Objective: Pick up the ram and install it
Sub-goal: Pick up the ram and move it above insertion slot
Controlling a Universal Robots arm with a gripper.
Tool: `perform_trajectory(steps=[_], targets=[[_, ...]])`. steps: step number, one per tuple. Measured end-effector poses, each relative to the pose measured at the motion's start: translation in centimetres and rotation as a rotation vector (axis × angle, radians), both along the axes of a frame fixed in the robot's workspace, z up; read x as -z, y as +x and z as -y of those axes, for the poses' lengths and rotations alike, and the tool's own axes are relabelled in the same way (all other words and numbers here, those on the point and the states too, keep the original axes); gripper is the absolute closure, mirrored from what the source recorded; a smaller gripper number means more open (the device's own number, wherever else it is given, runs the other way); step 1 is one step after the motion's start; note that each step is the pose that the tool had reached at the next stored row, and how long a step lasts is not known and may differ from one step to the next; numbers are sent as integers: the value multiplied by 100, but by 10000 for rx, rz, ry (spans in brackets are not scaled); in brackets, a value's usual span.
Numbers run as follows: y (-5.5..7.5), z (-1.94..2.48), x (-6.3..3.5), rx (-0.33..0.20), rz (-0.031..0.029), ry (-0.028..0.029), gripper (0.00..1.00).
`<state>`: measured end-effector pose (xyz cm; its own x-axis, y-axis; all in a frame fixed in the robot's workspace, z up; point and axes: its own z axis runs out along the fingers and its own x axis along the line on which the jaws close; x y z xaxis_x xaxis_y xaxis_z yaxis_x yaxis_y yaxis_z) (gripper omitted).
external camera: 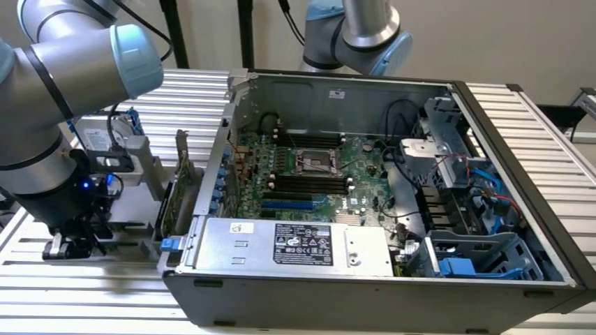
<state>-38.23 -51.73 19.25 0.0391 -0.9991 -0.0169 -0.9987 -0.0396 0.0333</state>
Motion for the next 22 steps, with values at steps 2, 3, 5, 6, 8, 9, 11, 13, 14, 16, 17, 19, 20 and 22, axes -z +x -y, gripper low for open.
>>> perform_trajectory(steps=[2,3,5,6,8,9,11,13,14,16,17,19,20,22], targets=[[-3,0,-2,-16,-2,0,64],[-5,-1,-3,-19,-4,0,64],[-11,-1,-1,-26,-2,1,66],[-11,-1,-1,-29,-1,-2,66],[-13,-1,-1,-36,-1,-3,73],[-13,-1,-2,-56,-2,-4,73],[-14,-1,-2,-134,-3,-4,73],[-15,-1,-2,-215,-3,-18,73],[-15,-1,-1,-255,-1,-38,73],[-15,-1,-1,-303,-3,-60,73],[-15,-1,-1,-303,-3,-61,73],[-14,-1,-1,-304,-2,-61,73],[-15,-1,-2,-303,-3,-62,75],[-14,-1,-1,-304,-2,-61,82]])
